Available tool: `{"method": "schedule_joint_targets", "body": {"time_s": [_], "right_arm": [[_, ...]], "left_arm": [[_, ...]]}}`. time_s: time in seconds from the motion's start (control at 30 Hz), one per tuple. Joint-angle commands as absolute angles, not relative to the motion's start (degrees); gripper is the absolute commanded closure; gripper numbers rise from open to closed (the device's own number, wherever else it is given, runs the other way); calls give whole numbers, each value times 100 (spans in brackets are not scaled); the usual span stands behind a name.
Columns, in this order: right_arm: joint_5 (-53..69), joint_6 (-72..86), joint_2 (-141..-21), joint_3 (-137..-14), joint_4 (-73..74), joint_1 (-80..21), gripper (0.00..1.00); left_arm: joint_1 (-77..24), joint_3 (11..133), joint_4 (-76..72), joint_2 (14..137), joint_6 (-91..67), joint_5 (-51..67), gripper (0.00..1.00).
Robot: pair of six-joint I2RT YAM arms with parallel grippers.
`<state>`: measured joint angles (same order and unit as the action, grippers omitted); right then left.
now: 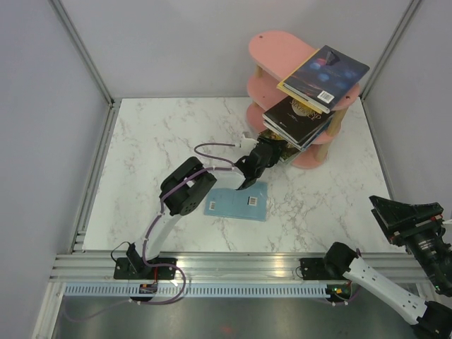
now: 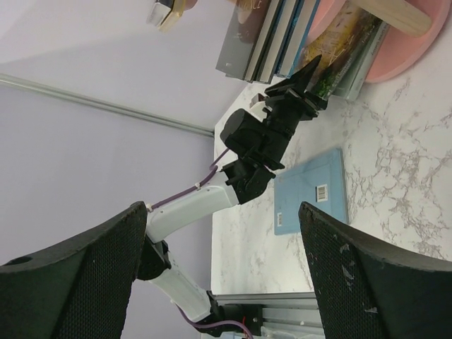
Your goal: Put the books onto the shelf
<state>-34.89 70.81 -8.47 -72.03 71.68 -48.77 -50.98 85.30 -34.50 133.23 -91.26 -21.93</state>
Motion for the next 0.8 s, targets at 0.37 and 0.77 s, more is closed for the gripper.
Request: {"method": "schedule_joint_targets", "body": {"time_s": [0.37, 0.77], "right_arm": [[-3630, 7251, -475, -7102, 7356, -4948, 9], [-2815, 6751, -1141, -6513, 7067, -4975, 14]], "left_arm": [[-4966, 8394, -1559, 12165, -8878, -1495, 0], [-4256, 7551, 922, 10408, -6963, -1372, 0]]}}
